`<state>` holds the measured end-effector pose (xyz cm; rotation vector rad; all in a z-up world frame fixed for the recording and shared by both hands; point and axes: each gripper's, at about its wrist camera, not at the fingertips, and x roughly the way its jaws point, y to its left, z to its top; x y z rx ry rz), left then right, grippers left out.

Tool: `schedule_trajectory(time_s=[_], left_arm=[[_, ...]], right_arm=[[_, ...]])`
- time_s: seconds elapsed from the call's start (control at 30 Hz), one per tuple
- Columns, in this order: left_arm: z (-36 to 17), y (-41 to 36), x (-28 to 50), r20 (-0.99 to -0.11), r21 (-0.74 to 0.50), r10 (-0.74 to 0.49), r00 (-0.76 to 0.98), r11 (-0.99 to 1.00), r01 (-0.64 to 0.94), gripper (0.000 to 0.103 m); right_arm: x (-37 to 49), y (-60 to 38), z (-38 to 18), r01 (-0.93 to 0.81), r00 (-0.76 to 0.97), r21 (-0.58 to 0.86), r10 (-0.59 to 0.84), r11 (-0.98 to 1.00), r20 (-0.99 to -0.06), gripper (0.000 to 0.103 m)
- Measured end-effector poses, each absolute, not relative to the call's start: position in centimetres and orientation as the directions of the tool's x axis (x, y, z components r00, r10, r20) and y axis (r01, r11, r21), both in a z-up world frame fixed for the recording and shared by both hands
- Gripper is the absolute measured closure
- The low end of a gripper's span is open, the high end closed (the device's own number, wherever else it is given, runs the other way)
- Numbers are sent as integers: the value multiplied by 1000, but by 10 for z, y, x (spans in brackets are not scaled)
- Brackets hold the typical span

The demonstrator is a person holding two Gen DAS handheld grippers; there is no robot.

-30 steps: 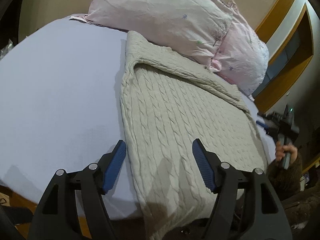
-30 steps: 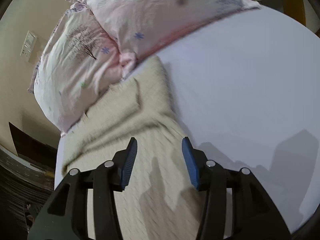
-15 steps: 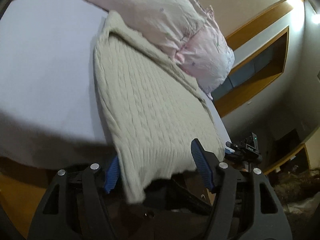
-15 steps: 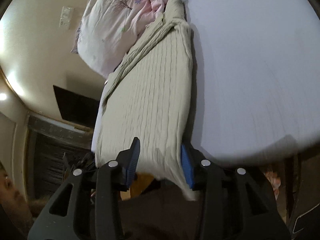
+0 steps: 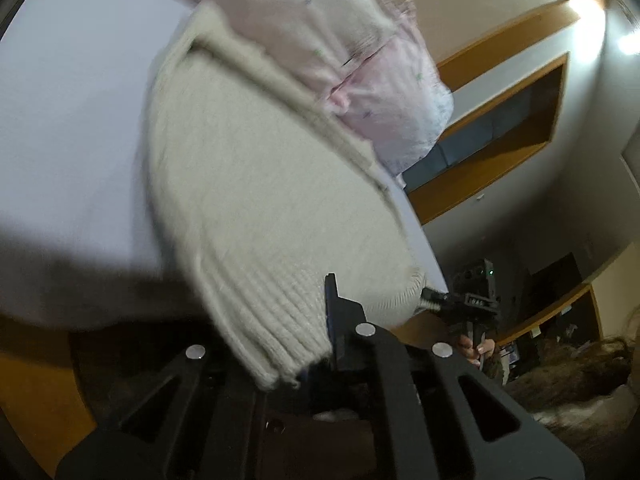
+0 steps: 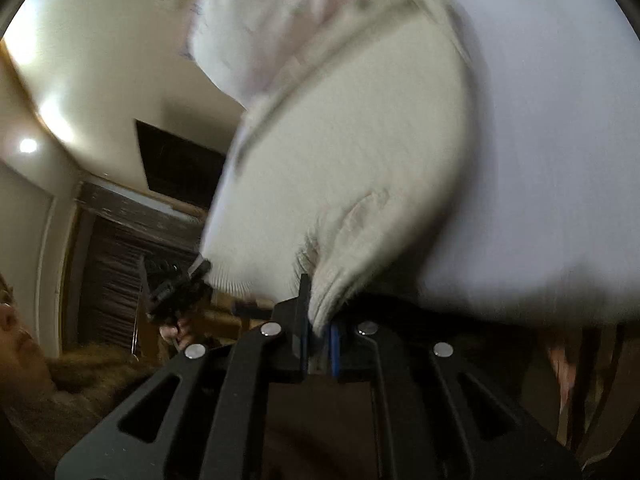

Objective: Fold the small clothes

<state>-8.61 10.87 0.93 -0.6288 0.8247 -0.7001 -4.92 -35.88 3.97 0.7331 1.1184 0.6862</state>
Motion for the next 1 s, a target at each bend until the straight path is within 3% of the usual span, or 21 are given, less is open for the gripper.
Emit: schedule_trajectory(time_s=[0.13, 0.27, 0.5, 0.8, 0.87, 0.93, 0.97, 1.0], left_arm=[[59, 119, -37, -403, -648, -693, 598, 677, 349, 97], [77, 130, 65, -429, -602, -561, 708, 762, 239, 97], [42, 116, 199, -581, -542, -434, 688, 837, 69, 98], [22, 119, 235, -645, -557, -428, 633, 830, -5, 97], [23, 117, 236, -654, -551, -429, 623, 834, -3, 94], [28, 116, 233, -642, -565, -448, 622, 825, 11, 85], [31, 118, 229, -630, -579, -463, 624, 815, 21, 77], [37, 119, 225, -622, -581, -459, 635, 814, 20, 50]], right_arm=[[16, -368, 96, -208, 468, 801, 776, 561, -422, 96], [103, -379, 106, -165, 623, 807, 695, 567, -360, 96], [227, -377, 51, 94, 655, 798, 567, 596, -500, 96], [247, -383, 9, 226, 704, 821, 494, 524, -510, 92], [244, -384, 7, 233, 710, 823, 487, 518, -509, 78], [245, -384, 12, 206, 720, 827, 492, 522, -490, 42], [247, -381, 16, 191, 723, 827, 494, 529, -483, 34], [245, -379, 22, 175, 729, 816, 484, 551, -483, 21]])
